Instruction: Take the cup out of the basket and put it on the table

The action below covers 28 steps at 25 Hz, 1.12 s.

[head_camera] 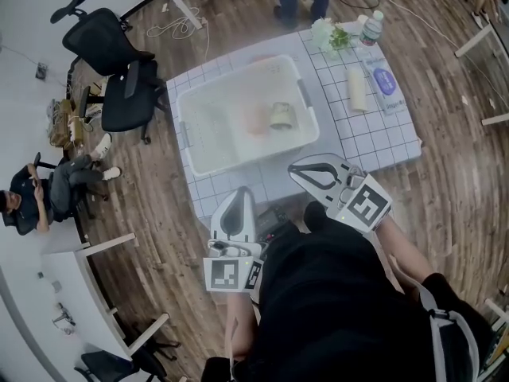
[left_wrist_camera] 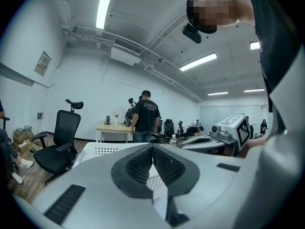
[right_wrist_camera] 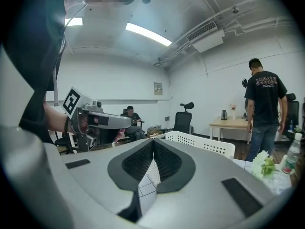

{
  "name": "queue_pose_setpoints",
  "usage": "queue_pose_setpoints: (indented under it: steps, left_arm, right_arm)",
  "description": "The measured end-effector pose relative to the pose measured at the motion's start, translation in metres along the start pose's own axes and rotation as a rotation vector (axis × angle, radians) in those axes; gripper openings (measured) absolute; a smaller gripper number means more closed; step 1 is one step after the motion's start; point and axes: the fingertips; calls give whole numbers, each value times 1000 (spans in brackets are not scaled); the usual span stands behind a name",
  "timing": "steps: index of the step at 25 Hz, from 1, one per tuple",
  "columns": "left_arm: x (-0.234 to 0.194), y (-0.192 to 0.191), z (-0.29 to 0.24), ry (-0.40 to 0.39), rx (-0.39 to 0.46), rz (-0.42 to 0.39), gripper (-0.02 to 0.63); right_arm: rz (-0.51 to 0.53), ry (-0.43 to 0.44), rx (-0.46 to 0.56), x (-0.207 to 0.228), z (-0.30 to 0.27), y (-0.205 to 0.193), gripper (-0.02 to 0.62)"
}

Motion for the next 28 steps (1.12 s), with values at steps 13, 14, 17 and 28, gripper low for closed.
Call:
queue_pose_setpoints:
  steps: [13,14,17,28]
  left_arm:
    - [-21,-14,-53,-143,-251,-257,11]
    - [-22,-16,-58,-155,-267,-254,11]
    - [-28,-23,-76,-178,-308,-252,11]
    - [-52,-36,-125,-221,-385,-180,22]
  right_arm:
    - [-50,-101,5,10,5,-6,15]
    - [-53,-114,4,11,6,-7,15]
    - [-59,-152,-4,13,9,-11,15]
    - [-73,-255,-14,21,13,-11,15]
Point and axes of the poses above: the fingertips, and each gripper's own axes: z backward along the fingers, x to its right, y out of its top
